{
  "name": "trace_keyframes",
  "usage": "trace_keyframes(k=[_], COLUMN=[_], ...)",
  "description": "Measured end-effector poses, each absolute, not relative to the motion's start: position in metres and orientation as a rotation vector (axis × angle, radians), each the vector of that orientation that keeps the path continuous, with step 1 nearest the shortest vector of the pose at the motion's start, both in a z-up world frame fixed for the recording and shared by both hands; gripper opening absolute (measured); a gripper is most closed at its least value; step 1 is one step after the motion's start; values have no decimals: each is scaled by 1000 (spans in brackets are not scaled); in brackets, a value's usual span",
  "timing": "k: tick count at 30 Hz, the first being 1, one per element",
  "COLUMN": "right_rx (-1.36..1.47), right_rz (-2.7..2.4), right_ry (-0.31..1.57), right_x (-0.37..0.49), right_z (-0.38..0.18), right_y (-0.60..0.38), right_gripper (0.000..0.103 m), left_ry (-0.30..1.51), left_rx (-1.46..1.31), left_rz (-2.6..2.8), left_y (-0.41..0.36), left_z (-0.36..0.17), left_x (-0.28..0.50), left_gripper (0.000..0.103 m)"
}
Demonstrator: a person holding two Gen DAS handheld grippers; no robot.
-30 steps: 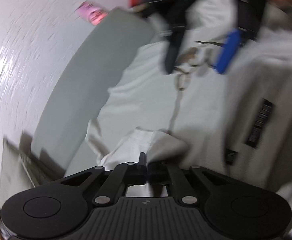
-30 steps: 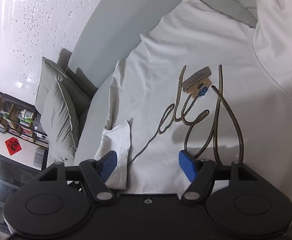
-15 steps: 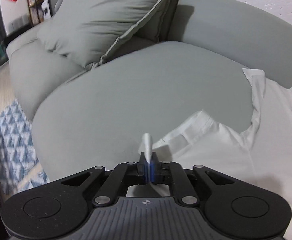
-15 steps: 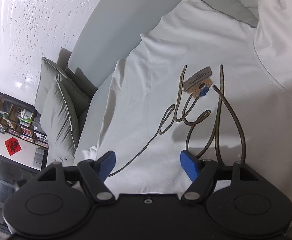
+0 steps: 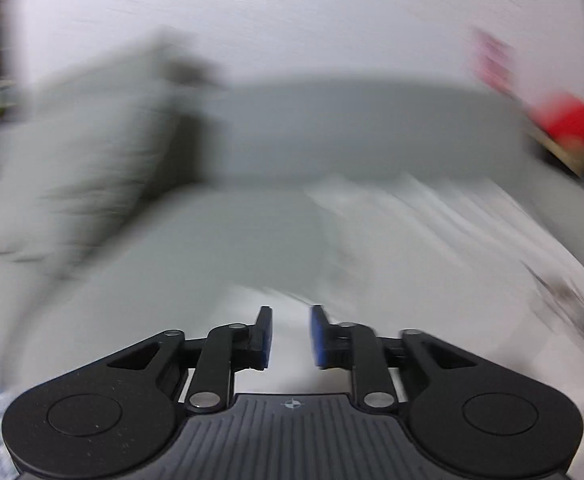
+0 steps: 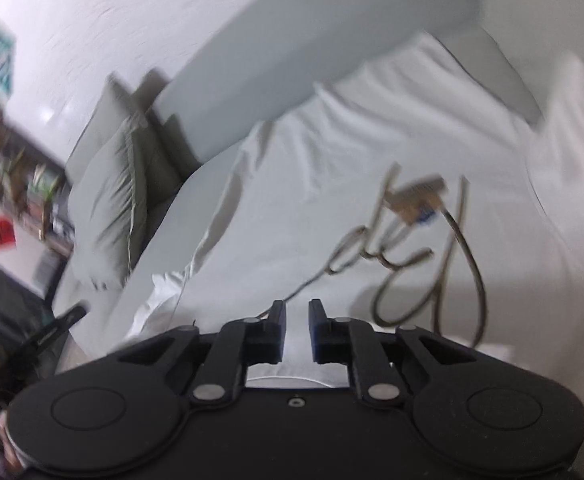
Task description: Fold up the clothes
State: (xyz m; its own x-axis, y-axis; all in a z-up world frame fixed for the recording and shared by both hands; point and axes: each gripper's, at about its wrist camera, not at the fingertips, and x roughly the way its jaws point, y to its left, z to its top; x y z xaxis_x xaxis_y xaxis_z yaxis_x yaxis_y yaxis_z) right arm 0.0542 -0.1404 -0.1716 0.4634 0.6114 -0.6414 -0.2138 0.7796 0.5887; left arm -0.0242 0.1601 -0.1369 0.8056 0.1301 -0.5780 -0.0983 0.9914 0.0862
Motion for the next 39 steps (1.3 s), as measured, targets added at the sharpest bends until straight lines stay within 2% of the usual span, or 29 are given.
trace_keyframes(k=[4,5,6,7,8,9,11,13,17,21,25,26,29,32,33,34,35,36,38,39], right_rx=[286,249,235,220,213,232,270,307,381,437,214,166,106,134,166,197,216,225,201,179], right_rz=[514,495,426,358,304,297,282,267,238,219,356,373,383,384,381,378,378,390,436,459], right_ry=[932,926,927,927,925,913,889,865,816,770,799,817,950,1054,1084,1100,1062,1008,929,899], right_x=[46,45,45,45,45,43,38,34,25,16,18,18,11,-11,-20,-30,-42,-51,-59,-62], right_z=[-164,-162,-162,-161,-161,-159,-157,-154,-149,-144,-144,-146,-151,-143,-141,-139,-135,-130,-121,-118], right_y=[-128,-128,-141,-153,-164,-170,-184,-197,-224,-245,-190,-179,-170,-184,-193,-201,-207,-210,-202,-195], right_gripper=[13,10,0,0,0,0,0,8,8,8,9,10,13,13,14,15,20,34,48,48], left_ry=[855,855,864,882,910,932,915,833,628,651,748,773,832,959,948,934,888,830,751,733], left_rx=[259,220,140,100,75,0,-70,-45,-28,-34,179,249,446,377,331,284,239,219,210,222], left_rz=[313,395,461,564,679,724,779,803,624,270,67,41,-31,-119,-135,-150,-152,-149,-138,-132], left_y=[140,152,167,183,198,212,225,222,189,135,69,60,37,47,54,60,65,65,58,51], left_z=[-181,-177,-170,-165,-165,-166,-162,-155,-128,-130,-160,-166,-175,-167,-163,-158,-151,-144,-137,-136], left_x=[12,10,8,4,-2,-6,-15,-25,-41,-31,-18,-21,-36,-72,-85,-97,-106,-111,-117,-116], left_gripper=[26,31,31,29,13,8,7,8,10,21,22,21,6,5,8,17,21,22,41,42])
